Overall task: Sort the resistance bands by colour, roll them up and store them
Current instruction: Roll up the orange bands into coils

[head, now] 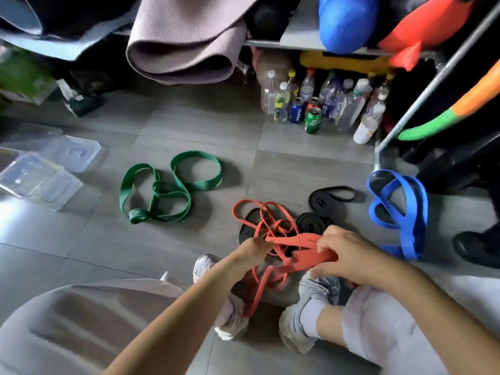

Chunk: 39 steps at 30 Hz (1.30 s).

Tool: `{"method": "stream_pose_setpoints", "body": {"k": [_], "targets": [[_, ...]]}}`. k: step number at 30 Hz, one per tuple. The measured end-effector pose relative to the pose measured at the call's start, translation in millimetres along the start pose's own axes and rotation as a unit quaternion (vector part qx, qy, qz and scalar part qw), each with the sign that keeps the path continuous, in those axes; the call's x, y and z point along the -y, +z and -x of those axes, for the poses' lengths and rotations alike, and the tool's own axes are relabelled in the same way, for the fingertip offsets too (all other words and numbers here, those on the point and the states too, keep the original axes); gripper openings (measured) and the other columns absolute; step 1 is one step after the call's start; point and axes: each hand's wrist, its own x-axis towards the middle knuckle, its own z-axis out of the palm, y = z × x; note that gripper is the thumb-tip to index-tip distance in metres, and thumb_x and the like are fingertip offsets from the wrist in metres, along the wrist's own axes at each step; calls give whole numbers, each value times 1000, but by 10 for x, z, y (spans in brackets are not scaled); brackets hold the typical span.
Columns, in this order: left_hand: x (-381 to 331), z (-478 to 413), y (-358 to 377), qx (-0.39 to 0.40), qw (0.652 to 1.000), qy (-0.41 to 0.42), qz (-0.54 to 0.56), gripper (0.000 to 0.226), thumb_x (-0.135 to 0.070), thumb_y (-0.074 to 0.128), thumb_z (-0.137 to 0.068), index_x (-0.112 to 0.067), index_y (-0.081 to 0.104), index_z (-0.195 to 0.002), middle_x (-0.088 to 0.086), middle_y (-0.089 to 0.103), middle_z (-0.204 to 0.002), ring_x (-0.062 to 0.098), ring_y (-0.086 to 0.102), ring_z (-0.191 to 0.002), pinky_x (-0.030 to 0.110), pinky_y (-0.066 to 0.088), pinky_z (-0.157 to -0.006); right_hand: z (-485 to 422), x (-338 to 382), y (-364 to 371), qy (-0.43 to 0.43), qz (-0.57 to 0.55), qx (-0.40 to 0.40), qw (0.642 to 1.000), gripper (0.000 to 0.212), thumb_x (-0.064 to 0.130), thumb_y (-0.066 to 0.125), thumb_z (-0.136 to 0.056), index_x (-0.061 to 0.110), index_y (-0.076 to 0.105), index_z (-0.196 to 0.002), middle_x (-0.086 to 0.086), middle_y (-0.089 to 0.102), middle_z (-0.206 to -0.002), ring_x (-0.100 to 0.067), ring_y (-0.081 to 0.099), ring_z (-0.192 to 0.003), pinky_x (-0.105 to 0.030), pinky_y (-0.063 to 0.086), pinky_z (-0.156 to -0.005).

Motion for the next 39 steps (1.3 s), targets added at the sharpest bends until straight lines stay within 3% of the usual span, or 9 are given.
{"method": "stream_pose_setpoints", "body": {"k": [8,12,15,19,21,24,27,31,39], "targets": [[744,-1240,9,-96,970,-195,-107,30,-28,53,-88,0,62,-92,16,65,-103,32,60,-105,28,46,-79,-130,-330,63,79,50,49,994,45,62,63,-70,30,33,-60,10,32,-86,-4,42,-73,-19,35,-64],[1032,-1613,282,-88,960,-234,-130,54,-46,54,-86,-2,53,-117,17,59,-122,32,55,-114,31,44,-89,-195,-421,60,83,7,66,994,23,71,56,-66,55,39,-67,17,31,-89,-2,40,-72,-17,35,-65],[1229,-1835,462,-70,957,-256,-116,62,-50,60,-74,-6,53,-117,15,61,-118,33,57,-110,34,47,-92,-246,-489,73,101,-1,60,993,29,69,58,-68,47,38,-66,16,32,-91,-1,41,-72,-16,36,-67],[1313,-2004,492,-78,955,-254,-134,66,-54,50,-61,-11,58,-111,16,63,-112,35,57,-106,39,48,-92,-308,-558,128,120,-14,16,993,42,60,63,-72,33,33,-64,10,36,-93,1,39,-68,-25,39,-71],[1348,-2079,439,-104,950,-246,-162,58,-52,48,-76,-11,56,-117,18,58,-119,37,49,-115,41,42,-98,-336,-576,162,121,-31,7,992,40,57,67,-71,31,36,-67,9,38,-90,3,38,-63,-25,36,-64],[1267,-2079,390,-101,964,-222,-102,69,-57,62,-60,-9,58,-109,15,64,-109,33,59,-102,36,50,-87,-348,-564,173,108,-31,-19,994,44,54,74,-66,35,34,-68,13,35,-79,5,35,-54,-21,29,-50],[1192,-2056,386,-78,971,-202,-106,41,-41,65,-76,-7,64,-100,11,69,-92,30,65,-88,28,44,-66,-327,-526,183,108,-28,-2,994,43,54,70,-72,33,33,-69,18,32,-81,6,34,-58,-16,32,-53],[1110,-2037,444,-52,975,-152,-153,26,-34,53,-90,-12,65,-96,9,67,-89,28,64,-90,28,43,-68,-336,-462,139,104,-25,3,994,40,57,65,-75,33,33,-71,14,34,-85,-1,40,-67,-12,32,-57],[698,-1606,433,-172,969,-79,158,26,-24,54,-87,-5,54,-68,4,55,-60,16,49,-57,27,38,-52,-325,-289,44,115,16,30,993,33,58,56,-81,30,38,-82,9,32,-96,-10,40,-85,-27,31,-67]]}}
